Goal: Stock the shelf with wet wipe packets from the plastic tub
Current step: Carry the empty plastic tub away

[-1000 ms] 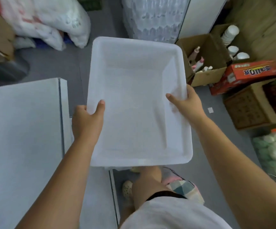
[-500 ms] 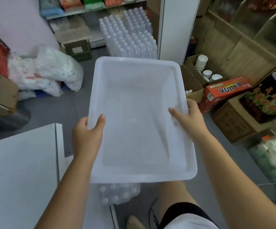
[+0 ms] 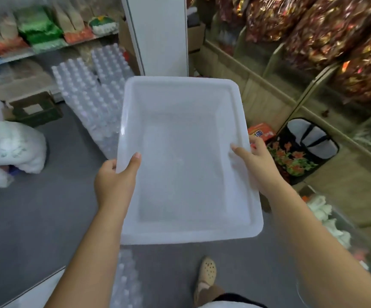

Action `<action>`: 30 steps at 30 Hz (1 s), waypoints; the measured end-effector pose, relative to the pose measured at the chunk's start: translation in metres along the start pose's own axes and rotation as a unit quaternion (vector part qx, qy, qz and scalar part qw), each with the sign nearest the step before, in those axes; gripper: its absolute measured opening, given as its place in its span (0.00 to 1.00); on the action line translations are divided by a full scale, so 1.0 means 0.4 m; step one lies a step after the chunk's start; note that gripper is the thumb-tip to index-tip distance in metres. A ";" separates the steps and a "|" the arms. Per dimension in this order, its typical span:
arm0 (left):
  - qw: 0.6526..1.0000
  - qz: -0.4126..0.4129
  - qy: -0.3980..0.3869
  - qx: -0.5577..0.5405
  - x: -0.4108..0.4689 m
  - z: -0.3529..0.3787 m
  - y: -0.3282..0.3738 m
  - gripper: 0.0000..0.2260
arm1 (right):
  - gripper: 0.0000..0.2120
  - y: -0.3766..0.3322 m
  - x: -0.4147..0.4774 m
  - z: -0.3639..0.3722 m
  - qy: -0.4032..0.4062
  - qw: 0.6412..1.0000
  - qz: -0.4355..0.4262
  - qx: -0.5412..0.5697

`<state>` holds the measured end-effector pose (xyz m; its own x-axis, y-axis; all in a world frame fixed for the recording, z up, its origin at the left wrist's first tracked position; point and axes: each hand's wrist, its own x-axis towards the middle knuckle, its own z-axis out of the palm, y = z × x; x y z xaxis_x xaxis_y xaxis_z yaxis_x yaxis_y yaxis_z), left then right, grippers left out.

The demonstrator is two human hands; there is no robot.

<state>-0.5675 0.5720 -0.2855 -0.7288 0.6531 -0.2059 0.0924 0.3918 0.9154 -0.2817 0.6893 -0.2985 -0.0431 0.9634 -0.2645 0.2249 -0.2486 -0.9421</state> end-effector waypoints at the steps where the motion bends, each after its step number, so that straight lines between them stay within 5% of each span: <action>1: 1.000 0.010 -0.016 -0.003 0.012 0.061 0.033 0.15 | 0.24 -0.011 0.027 -0.047 0.016 1.000 -0.006 0.003; 13: 0.957 0.126 -0.262 0.017 0.037 0.687 0.326 0.16 | 0.21 -0.011 0.081 -0.507 0.289 0.957 -0.007 -0.017; 20: 0.857 0.237 -0.456 0.037 -0.132 0.970 0.467 0.14 | 0.19 0.013 -0.119 -0.682 0.507 0.858 0.052 0.060; 30: 0.682 0.315 -0.660 0.033 -0.710 1.207 0.465 0.16 | 0.16 0.174 -0.561 -0.855 0.746 0.656 0.099 0.062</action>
<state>-0.0159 0.7723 -0.2239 0.7095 0.7030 0.0497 0.1664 -0.2356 0.9575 0.0767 0.4899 -0.2343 0.9960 -0.0861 0.0244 -0.0026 -0.3001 -0.9539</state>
